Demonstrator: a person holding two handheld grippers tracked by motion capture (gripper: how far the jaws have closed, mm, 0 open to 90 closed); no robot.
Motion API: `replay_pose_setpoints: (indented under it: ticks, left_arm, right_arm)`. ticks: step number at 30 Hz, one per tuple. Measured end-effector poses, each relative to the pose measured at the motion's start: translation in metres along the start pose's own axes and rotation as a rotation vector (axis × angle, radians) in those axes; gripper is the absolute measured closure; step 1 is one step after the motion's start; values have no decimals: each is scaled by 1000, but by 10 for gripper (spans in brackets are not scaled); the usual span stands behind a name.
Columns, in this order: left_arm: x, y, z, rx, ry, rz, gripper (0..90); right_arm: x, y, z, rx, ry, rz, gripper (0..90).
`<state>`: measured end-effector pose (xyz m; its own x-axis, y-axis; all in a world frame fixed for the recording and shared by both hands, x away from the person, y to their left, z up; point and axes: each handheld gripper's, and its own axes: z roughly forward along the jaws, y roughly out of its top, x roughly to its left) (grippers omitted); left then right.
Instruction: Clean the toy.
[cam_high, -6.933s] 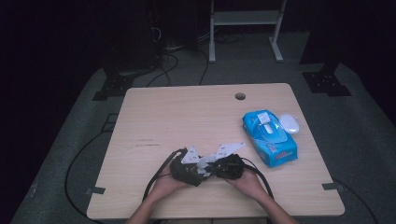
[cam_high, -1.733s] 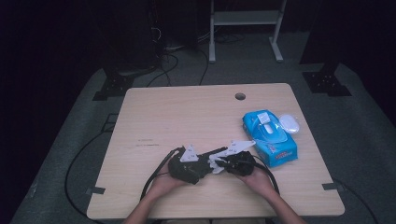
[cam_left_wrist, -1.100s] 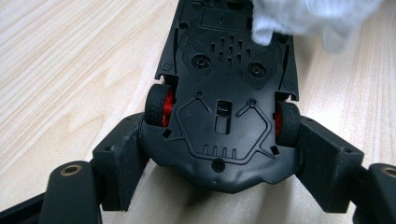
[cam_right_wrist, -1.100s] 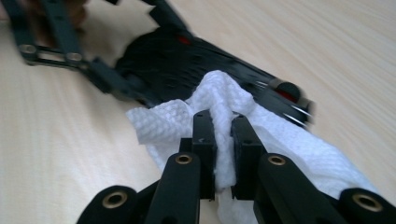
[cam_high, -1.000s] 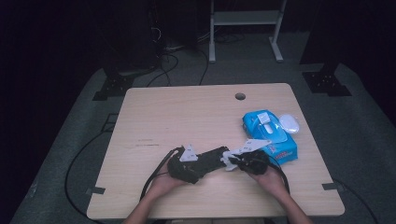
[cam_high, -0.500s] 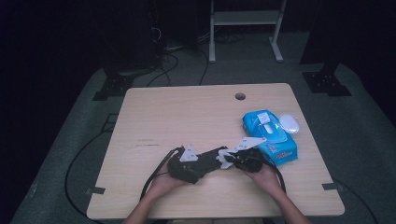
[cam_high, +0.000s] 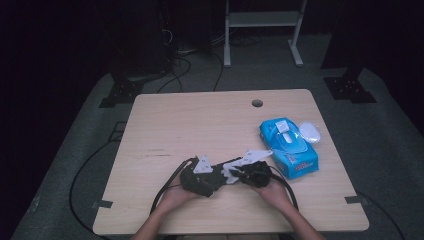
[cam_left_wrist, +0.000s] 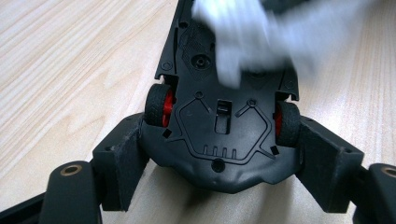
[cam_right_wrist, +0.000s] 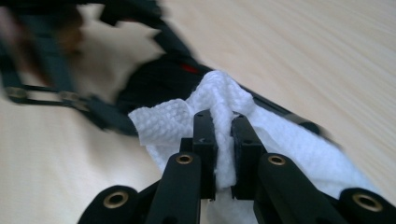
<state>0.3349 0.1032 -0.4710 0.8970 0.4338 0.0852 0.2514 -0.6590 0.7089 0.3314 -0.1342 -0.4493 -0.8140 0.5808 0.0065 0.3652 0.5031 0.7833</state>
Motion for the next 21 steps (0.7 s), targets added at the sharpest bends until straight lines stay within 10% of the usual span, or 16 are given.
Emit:
replay_pose_setpoints:
  ticks: [4,21]
  left_arm:
    - [0,0,0,1,-3,-3,240]
    - [0,0,0,-1,-5,5,240]
  right_arm:
    - [-21,-9,-13,6,-77,42,824]
    - [-31,-13,-17,0,-76,100,822]
